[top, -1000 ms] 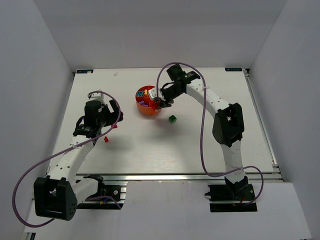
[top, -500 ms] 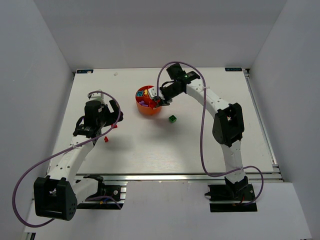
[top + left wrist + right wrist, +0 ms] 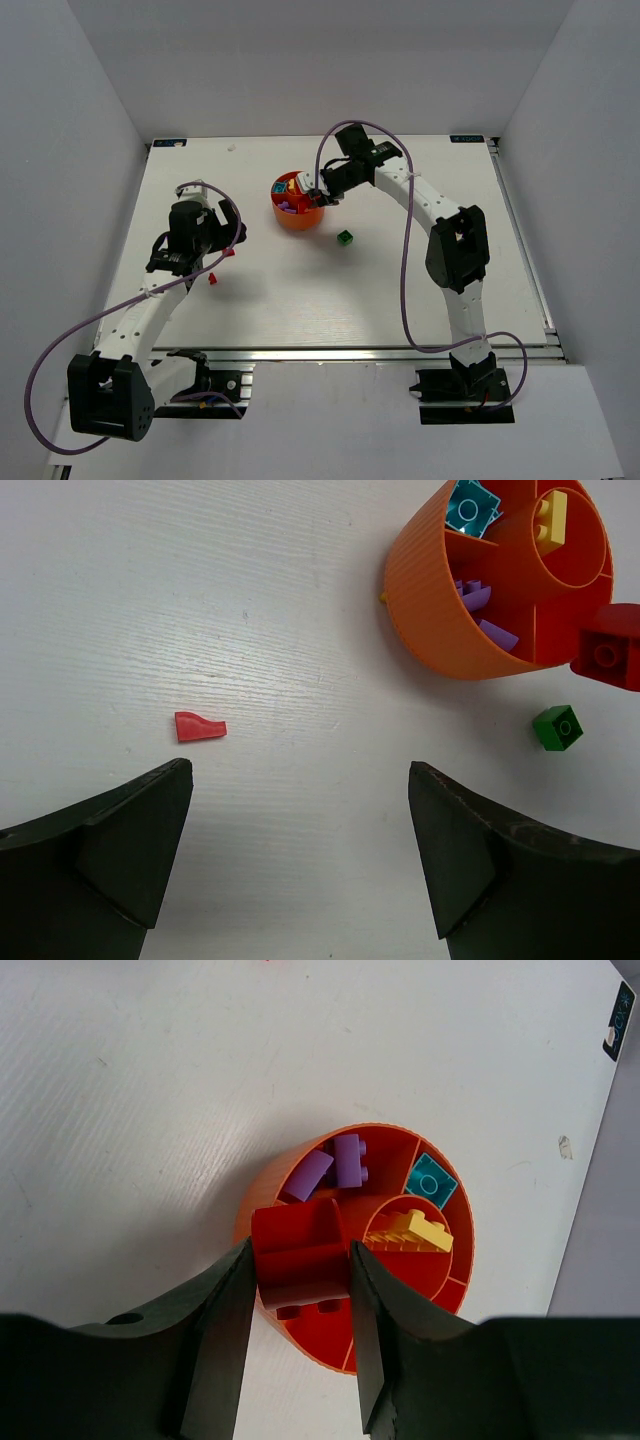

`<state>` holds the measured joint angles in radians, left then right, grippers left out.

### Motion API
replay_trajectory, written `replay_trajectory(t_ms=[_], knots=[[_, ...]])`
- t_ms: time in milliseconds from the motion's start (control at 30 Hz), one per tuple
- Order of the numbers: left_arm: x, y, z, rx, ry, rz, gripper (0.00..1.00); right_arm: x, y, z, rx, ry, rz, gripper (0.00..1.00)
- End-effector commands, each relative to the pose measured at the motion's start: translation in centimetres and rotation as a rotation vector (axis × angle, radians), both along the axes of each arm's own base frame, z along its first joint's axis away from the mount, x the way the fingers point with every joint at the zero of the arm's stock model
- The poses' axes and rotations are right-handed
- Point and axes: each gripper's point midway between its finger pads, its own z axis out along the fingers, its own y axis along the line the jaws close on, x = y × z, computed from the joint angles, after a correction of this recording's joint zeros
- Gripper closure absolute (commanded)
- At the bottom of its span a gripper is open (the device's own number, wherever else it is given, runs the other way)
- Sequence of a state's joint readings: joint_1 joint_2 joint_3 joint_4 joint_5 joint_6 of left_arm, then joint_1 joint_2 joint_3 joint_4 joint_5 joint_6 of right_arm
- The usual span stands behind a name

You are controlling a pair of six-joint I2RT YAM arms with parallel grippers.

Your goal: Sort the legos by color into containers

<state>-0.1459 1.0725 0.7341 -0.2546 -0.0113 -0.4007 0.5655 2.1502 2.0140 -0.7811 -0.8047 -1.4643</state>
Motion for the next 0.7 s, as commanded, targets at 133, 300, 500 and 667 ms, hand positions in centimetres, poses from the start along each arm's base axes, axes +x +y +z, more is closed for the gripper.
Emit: replay_trajectory(t_ms=[133,300,500,667], knots=[[0.6,-0.2,1.8,-0.006,-0.042,-0.008,0.02,0.8,-0.1,1.9,0.029,-0.05,-0.023,0.99],[0.6,-0.2,1.8,-0.005,-0.044,-0.008,0.02,1.0,-0.5,0.3,-0.004,-0.042,-0.032,0.92],[0.6,-0.2,1.7,-0.005,-0.042,-0.01,0.02,1.1,-0.6,-0.9,-0.027,-0.037,-0.038,0.72],[0.6,-0.2,1.7,-0.004,-0.042,-0.008,0.02,1.0,-0.6,-0.5,-0.016,-0.035,-0.041,0.45]])
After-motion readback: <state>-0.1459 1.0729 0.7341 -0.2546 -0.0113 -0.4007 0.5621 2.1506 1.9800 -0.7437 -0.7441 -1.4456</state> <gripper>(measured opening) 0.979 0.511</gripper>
